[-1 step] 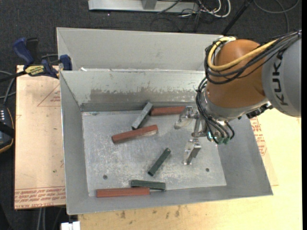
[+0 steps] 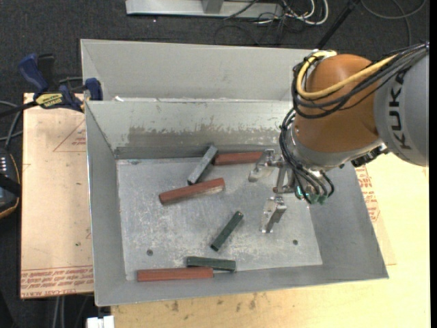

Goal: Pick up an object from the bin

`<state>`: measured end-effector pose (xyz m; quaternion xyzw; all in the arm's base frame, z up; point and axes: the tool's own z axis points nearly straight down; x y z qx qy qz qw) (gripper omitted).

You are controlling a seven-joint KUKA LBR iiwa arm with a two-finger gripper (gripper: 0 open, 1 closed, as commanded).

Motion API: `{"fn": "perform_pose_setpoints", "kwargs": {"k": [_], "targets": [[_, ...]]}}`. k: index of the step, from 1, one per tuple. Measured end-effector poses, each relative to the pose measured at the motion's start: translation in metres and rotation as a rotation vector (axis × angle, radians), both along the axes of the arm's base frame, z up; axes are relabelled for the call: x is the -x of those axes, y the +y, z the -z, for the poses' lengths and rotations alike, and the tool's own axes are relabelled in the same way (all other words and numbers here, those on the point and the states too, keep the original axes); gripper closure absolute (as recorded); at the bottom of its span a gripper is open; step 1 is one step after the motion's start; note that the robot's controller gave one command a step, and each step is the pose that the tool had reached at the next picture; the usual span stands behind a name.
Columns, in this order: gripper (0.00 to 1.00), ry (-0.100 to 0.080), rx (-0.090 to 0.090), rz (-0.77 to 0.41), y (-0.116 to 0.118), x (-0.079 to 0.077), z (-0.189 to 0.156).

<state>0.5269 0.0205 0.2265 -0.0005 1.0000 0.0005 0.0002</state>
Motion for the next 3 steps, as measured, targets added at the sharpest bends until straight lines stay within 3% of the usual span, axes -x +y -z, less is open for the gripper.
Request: {"fn": "perform_pose_setpoints", "kwargs": {"k": [1,2,3], "targets": [[0.00,-0.008,0.000,-0.041,0.001,-0.005,0.048],[1.00,-0.006,-0.001,-0.031,0.014,0.001,0.143],[1.00,-0.006,-0.001,-0.031,0.014,0.001,0.143]]}}
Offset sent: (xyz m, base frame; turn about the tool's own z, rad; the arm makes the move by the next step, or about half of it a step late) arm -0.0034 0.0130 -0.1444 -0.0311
